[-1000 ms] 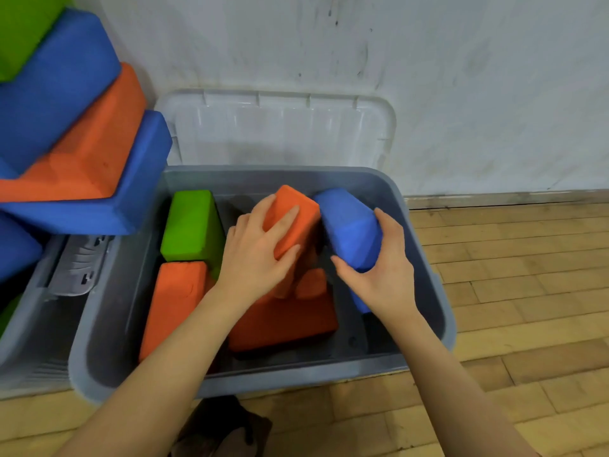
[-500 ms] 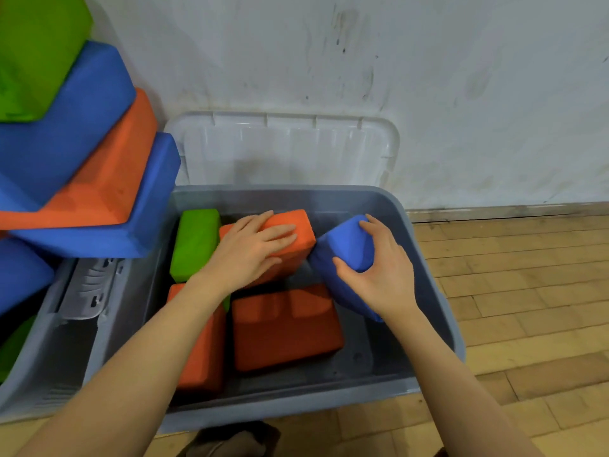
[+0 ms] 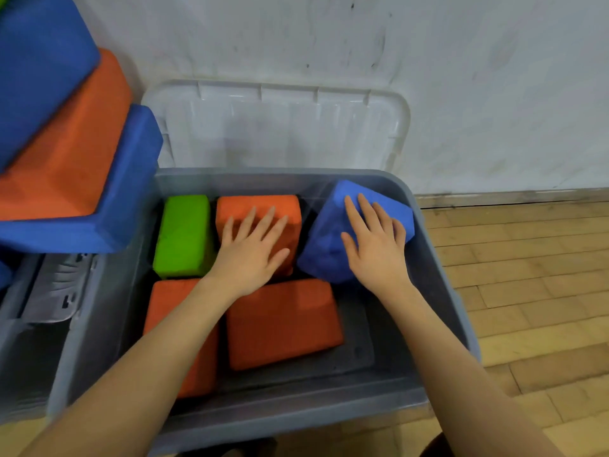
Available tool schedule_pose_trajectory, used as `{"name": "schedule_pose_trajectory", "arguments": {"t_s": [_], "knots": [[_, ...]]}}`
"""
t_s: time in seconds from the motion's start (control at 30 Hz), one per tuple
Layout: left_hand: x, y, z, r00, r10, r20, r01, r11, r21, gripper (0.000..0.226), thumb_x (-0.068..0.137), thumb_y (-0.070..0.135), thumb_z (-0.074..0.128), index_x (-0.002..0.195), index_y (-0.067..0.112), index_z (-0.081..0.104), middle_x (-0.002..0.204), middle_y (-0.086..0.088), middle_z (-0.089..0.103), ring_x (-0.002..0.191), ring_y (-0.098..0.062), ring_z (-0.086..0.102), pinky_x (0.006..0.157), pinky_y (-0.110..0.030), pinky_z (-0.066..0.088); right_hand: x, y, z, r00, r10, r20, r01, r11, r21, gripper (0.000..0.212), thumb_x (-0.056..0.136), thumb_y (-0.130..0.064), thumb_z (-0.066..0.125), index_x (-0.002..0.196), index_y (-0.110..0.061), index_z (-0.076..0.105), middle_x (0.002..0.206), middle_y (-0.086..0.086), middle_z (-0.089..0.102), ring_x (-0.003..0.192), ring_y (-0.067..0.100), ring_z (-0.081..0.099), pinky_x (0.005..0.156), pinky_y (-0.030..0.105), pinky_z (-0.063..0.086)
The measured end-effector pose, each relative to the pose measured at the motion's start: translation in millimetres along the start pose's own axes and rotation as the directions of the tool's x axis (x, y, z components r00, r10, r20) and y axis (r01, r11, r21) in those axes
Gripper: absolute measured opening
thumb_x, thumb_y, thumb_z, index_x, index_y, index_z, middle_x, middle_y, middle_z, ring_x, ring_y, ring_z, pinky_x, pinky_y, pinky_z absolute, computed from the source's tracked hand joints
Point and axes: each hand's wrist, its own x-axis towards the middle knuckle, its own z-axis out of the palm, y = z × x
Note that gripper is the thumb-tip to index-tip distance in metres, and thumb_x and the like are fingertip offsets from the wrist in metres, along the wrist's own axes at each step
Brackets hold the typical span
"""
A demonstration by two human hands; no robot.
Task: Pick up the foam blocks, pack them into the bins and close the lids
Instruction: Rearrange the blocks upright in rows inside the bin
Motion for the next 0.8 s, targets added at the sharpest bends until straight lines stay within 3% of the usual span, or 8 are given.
{"name": "schedule_pose_trajectory", "arguments": {"t_s": [0.07, 0.13, 0.27, 0.37, 0.47, 0.6, 0.7, 0.8], "knots": [[7, 6, -4, 1.0, 0.008, 0.022, -0.007, 1.0, -0.017, 0.06, 0.096, 0.055, 0.022, 0.149, 0.034, 0.005, 0.158, 0.007, 0.0, 0.145, -0.027, 0.001, 0.11, -0.055, 0.005, 8, 0, 1, 0.998, -0.016, 0.066, 0.019, 0.999, -0.047, 0.06, 0.096, -0.031, 0.043, 0.15, -0.024, 0.016, 0.157, 0.003, 0.016, 0.142, 0.027, 0.019, 0.109, 0.048, 0.016], [18, 12, -8, 0.999, 0.046, -0.01, -0.046, 0.998, -0.031, 0.06, 0.097, 0.052, 0.026, 0.149, 0.036, 0.001, 0.158, 0.008, -0.001, 0.145, -0.026, 0.002, 0.111, -0.054, 0.007, 14, -2, 3, 0.997, -0.018, 0.074, 0.02, 1.0, -0.024, 0.06, 0.096, -0.028, 0.042, 0.15, -0.022, 0.017, 0.158, 0.001, 0.014, 0.144, 0.026, 0.015, 0.11, 0.048, 0.012], [43, 28, -9, 0.988, 0.128, -0.081, -0.13, 0.991, -0.032, 0.057, 0.098, 0.048, 0.025, 0.147, 0.041, -0.003, 0.158, 0.008, 0.0, 0.145, -0.025, 0.005, 0.112, -0.05, 0.005, 5, -3, 9, 0.991, 0.068, -0.12, -0.05, 0.988, 0.147, 0.052, 0.089, -0.03, 0.044, 0.139, -0.016, 0.042, 0.146, 0.011, 0.039, 0.133, 0.032, 0.034, 0.104, 0.049, 0.024], [54, 29, -2, 0.987, 0.158, -0.018, -0.158, 0.987, 0.009, 0.057, 0.097, 0.05, 0.025, 0.146, 0.043, -0.002, 0.158, 0.005, 0.004, 0.144, -0.027, 0.008, 0.111, -0.052, 0.007, -10, -1, 14, 0.981, 0.006, -0.196, 0.04, 0.971, 0.234, 0.044, 0.088, -0.033, 0.043, 0.127, -0.014, 0.053, 0.125, 0.01, 0.052, 0.113, 0.025, 0.042, 0.091, 0.04, 0.032], [50, 15, 9, 0.979, 0.194, -0.058, -0.191, 0.98, 0.045, 0.061, 0.091, 0.059, 0.019, 0.148, 0.039, 0.012, 0.155, -0.002, 0.022, 0.139, -0.029, 0.026, 0.108, -0.054, 0.02, -23, -5, 33, 0.991, -0.096, -0.098, 0.117, 0.965, 0.236, 0.046, 0.087, -0.035, 0.044, 0.127, -0.015, 0.053, 0.121, 0.006, 0.055, 0.108, 0.021, 0.043, 0.086, 0.033, 0.032], [35, -3, 21, 0.943, 0.264, -0.202, -0.247, 0.963, 0.108, 0.073, 0.083, 0.07, 0.03, 0.141, 0.027, 0.04, 0.144, -0.007, 0.043, 0.126, -0.031, 0.047, 0.101, -0.051, 0.035, -34, -10, 64, 0.981, -0.133, 0.141, 0.094, 0.962, 0.256, 0.059, 0.086, -0.045, 0.037, 0.137, -0.017, 0.044, 0.134, 0.005, 0.047, 0.119, 0.024, 0.04, 0.093, 0.037, 0.031], [34, -9, 12, 0.923, 0.196, -0.331, -0.164, 0.979, 0.123, 0.063, 0.082, 0.063, 0.043, 0.12, 0.016, 0.062, 0.123, -0.009, 0.062, 0.102, -0.03, 0.061, 0.085, -0.041, 0.047, -39, -15, 76, 0.946, -0.207, 0.251, 0.151, 0.963, 0.224, 0.059, 0.085, -0.046, 0.034, 0.134, -0.016, 0.047, 0.134, 0.007, 0.048, 0.117, 0.029, 0.044, 0.093, 0.041, 0.033], [27, -20, 12, 0.903, 0.23, -0.363, -0.184, 0.97, 0.156, 0.05, 0.085, 0.055, 0.05, 0.108, 0.014, 0.067, 0.111, -0.006, 0.067, 0.093, -0.027, 0.063, 0.077, -0.037, 0.047, -38, -23, 84, 0.895, -0.335, 0.295, 0.274, 0.934, 0.23, 0.053, 0.086, -0.045, 0.037, 0.127, -0.016, 0.053, 0.127, 0.007, 0.054, 0.11, 0.03, 0.05, 0.087, 0.041, 0.038]]}}
